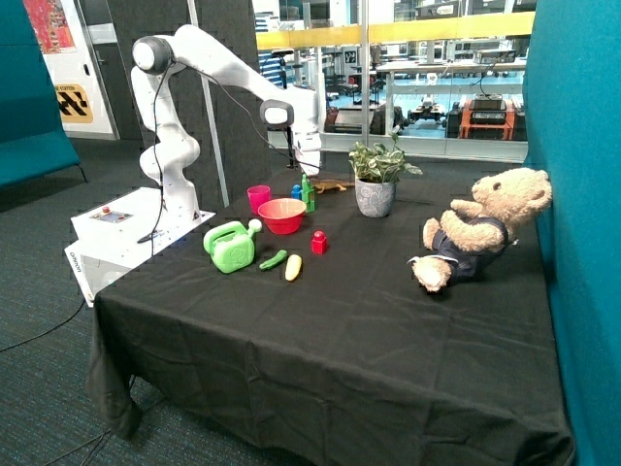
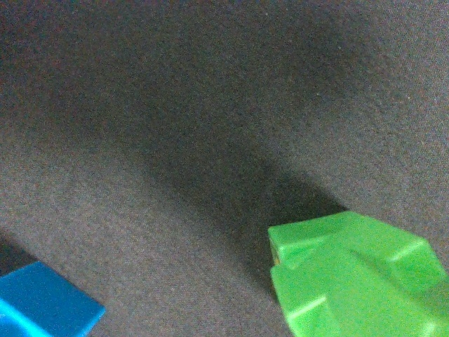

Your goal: Stack green blocks

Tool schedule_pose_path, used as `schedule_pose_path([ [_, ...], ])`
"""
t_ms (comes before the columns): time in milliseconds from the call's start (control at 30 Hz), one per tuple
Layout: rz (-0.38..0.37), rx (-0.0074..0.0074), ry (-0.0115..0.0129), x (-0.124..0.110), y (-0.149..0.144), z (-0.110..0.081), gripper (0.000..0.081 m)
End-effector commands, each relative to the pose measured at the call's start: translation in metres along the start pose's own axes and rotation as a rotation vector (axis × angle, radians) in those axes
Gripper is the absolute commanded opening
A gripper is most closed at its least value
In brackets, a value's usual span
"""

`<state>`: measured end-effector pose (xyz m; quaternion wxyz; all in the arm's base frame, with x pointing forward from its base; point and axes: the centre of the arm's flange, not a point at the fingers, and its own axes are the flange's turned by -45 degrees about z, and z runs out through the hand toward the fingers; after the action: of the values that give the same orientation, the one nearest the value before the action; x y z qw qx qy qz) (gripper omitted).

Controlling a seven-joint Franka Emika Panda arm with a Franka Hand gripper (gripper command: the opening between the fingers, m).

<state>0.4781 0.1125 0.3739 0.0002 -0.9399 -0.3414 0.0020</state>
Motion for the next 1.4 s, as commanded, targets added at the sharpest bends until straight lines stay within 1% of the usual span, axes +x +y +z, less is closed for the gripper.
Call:
schedule_pose_path([
  [0, -0.004, -0.0017, 0.0037, 0.000, 0.000, -0.003, 0.0808],
  [200, 0.003, -0.0017, 0.0037, 0.000, 0.003, -0.006, 0.0808],
  [333, 0.003, -0.0017, 0.0037, 0.001, 0.005, -0.011, 0.0808],
  [567, -0.008, -0.0017, 0.0037, 0.009, 0.010, -0.035, 0.0808],
  [700, -0.020, -0.0017, 0.0037, 0.011, 0.012, -0.044, 0.0808],
  [867, -0.013, -0.0017, 0.0037, 0.010, 0.015, -0.053, 0.0808],
  [1100, 0.027, -0.0016, 0.0037, 0.006, 0.027, -0.063, 0.0808],
  [1133, 0.052, -0.0016, 0.0037, 0.006, 0.028, -0.064, 0.0808],
  [1167, 0.060, -0.0016, 0.0037, 0.005, 0.030, -0.065, 0.0808],
  [1200, 0.045, -0.0016, 0.0037, 0.004, 0.032, -0.066, 0.0808],
  [1367, 0.114, -0.0015, 0.0038, -0.002, 0.042, -0.068, 0.0808],
])
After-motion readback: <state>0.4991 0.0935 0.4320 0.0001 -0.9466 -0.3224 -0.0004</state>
